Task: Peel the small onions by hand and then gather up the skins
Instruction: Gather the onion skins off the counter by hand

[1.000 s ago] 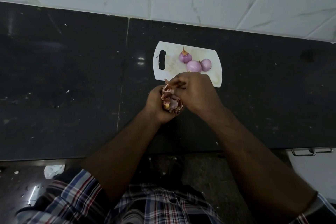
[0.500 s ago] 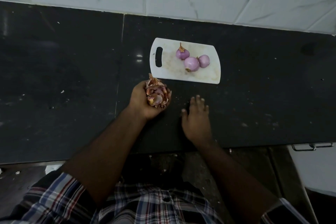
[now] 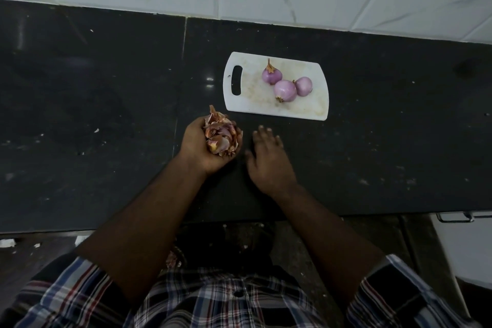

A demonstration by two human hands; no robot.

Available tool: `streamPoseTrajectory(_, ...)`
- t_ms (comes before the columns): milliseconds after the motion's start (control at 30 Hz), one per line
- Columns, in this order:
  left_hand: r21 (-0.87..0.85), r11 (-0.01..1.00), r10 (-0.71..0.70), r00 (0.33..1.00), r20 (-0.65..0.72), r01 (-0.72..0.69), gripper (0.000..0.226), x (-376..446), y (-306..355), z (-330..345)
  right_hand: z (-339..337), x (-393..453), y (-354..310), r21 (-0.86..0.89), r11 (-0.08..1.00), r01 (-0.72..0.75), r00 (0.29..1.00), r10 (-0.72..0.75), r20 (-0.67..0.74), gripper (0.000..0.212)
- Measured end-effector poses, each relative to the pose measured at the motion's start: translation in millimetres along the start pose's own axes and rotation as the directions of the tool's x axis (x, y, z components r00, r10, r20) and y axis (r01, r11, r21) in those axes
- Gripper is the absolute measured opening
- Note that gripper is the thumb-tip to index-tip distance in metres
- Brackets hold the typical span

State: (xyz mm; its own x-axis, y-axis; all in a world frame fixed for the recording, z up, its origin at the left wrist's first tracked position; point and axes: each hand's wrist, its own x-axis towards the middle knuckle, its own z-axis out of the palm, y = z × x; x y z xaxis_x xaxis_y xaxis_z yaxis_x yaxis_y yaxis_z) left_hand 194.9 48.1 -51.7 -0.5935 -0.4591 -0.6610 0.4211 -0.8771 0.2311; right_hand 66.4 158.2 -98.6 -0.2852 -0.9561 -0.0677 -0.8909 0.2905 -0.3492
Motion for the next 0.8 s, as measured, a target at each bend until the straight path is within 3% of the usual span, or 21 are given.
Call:
streamPoseTrajectory(200,0.017,1.000,-0.015,1.000,-0.013,0.015,0.038,0,-5,2,8,-33,3,-0.036,0.977,0.212,0.976,-0.210,0.057,0.057)
streamPoseTrajectory(567,0.029,0.999,-0.029,0.999,-0.033,0.029,0.030,-5,-7,-5,23,-69,-12,-0.094,0.983,0.156,0.988,-0.157,0.000,0.057)
streamPoseTrajectory(633,0.047,0.999,-0.022,0.999,-0.035,0.023,0.031,-5,-7,-5,23,-77,-20,0.062,0.985,0.162,0.985,-0.157,-0.074,0.049)
streamPoseTrajectory(667,0.060,0.998,-0.018,0.999,-0.034,0.020,0.031,-5,-7,-4,17,-79,-26,0.238,0.967,0.091,0.993,-0.070,-0.095,0.045)
streamPoseTrajectory(700,0.068,0.998,-0.013,0.999,-0.033,0.015,0.031,-5,-6,-4,4,-78,-31,0.471,0.880,-0.066,0.991,0.112,-0.070,0.042)
streamPoseTrajectory(733,0.067,0.998,-0.007,1.000,-0.026,0.009,0.032,-4,-6,-3,-11,-72,-36,0.719,0.643,-0.263,0.941,0.336,0.043,0.039)
streamPoseTrajectory(767,0.063,0.998,-0.004,1.000,-0.021,0.006,0.031,-4,-7,-3,-26,-64,-37,0.876,0.302,-0.377,0.860,0.466,0.209,0.036)
streamPoseTrajectory(800,0.061,0.998,-0.007,1.000,-0.012,0.007,0.031,-4,-9,-3,-40,-57,-35,0.921,-0.013,-0.390,0.801,0.488,0.346,0.035)
